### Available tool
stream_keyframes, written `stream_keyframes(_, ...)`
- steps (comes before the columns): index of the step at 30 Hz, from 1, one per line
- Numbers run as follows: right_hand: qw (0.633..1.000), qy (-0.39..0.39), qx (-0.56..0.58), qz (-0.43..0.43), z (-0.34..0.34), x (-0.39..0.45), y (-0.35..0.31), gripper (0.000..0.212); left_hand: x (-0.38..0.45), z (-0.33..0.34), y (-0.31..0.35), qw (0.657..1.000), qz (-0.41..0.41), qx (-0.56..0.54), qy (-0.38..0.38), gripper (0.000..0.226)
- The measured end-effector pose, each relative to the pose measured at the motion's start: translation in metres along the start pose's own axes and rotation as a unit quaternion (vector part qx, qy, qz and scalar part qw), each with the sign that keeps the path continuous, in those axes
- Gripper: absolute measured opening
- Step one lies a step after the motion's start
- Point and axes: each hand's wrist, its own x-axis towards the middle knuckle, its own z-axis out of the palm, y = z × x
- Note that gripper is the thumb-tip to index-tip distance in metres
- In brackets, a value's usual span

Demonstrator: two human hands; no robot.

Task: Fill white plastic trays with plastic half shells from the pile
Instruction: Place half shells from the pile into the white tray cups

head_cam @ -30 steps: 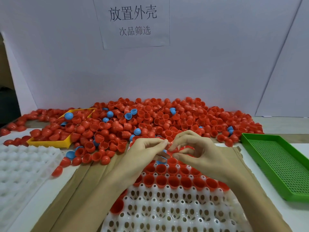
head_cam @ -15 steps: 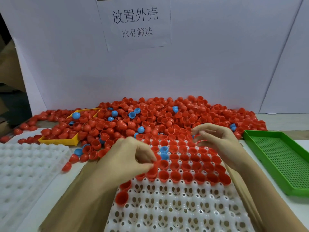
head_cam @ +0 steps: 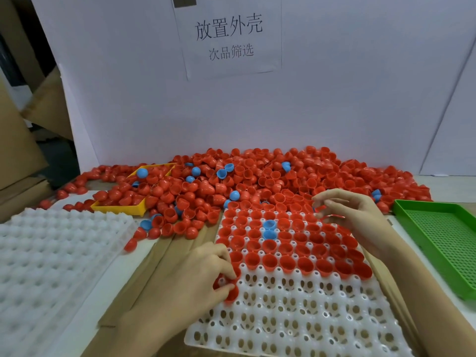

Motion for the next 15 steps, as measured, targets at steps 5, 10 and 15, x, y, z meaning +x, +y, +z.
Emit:
stream_keyframes(5, 0.999, 0.023, 0.021, 0.002, -0.008, 0.001, 0.002, 0.024, 0.007, -0.018, -0.012, 1.0, 0.007, -0.004, -0.012, 0.022)
stream_keyframes(10, 0.996, 0.086, 0.024, 0.005, -0.014, 0.003, 0.006, 0.03, 0.065, -0.016, -0.037, 0.985, -0.04, -0.139, 0.093, 0.005)
stream_keyframes(15, 0.927, 0.268, -0.262, 0.029, -0.016, 0.005, 0.019, 0.017, 0.121, 0.03, -0.061, 0.944, -0.225, -0.215, 0.114, 0.047)
